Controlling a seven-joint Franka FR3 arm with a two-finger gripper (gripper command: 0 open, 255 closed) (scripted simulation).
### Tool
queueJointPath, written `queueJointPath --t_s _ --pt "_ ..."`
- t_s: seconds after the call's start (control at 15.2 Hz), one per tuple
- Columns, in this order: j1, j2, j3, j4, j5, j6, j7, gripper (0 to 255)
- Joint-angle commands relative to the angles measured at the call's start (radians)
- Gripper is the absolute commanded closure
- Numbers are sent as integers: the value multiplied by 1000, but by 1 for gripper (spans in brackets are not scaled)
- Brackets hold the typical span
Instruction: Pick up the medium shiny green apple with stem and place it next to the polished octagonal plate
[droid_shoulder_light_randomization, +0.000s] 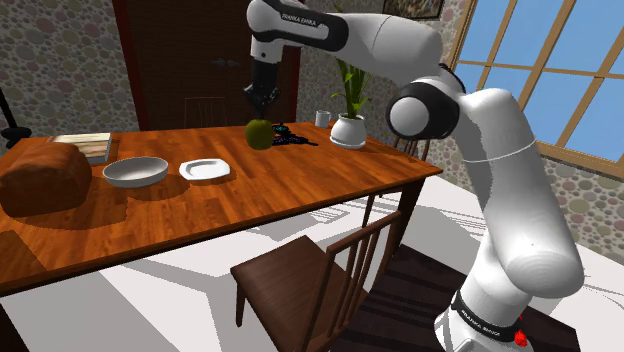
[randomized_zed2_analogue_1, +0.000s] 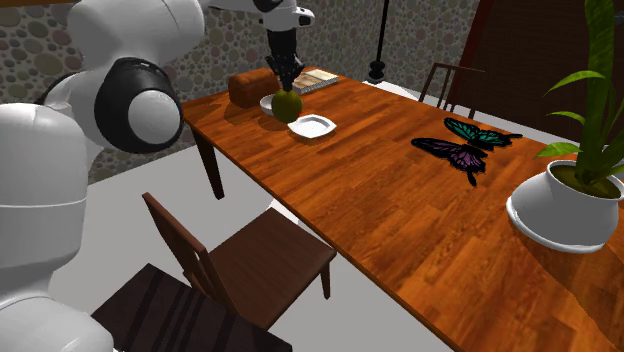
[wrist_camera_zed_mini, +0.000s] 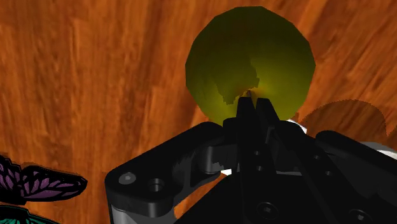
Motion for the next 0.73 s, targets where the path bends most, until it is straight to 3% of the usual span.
queueJointPath --t_s 0.0,0.07,0.13,0.2,0.66 --pt "3 122 16 211 9 -88 49 255" --pt "-19 200 44 356 1 -150 67 255" --pt "6 125 26 204 1 -76 57 255" --pt "16 95 22 135 -2 -38 53 255" --pt "50 5 14 -119 -13 123 43 255"
